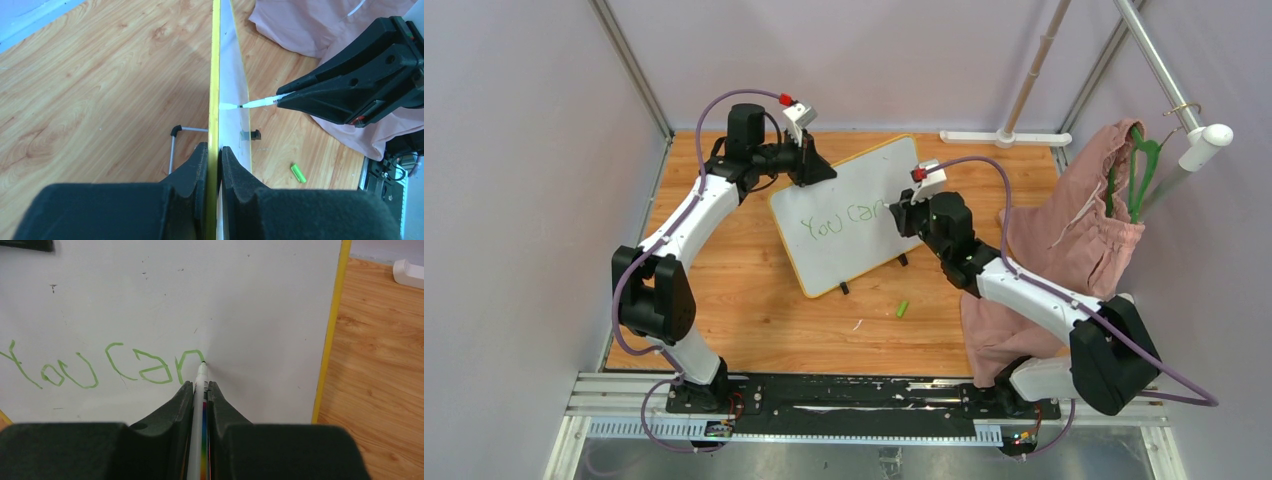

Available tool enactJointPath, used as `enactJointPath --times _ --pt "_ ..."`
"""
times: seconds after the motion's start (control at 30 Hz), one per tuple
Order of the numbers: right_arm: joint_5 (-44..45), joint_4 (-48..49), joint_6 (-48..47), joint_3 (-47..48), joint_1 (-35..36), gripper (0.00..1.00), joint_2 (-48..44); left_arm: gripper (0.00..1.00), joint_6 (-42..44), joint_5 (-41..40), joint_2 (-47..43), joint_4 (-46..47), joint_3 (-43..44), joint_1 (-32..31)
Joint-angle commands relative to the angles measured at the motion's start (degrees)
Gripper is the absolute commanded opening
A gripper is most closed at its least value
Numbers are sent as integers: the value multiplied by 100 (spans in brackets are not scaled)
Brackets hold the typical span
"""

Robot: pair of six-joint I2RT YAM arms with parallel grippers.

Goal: Write a sentence on the whiteboard

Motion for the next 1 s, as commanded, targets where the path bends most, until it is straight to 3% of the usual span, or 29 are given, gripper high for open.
enactJointPath --times 0.0,0.97 --pt "92 13 44 -206 -100 0 -81 0 273 51 -60 -234 -149 -222" --pt "238 -350 -30 16 -138 0 -691 0 291 35 -7 -246 -144 -229"
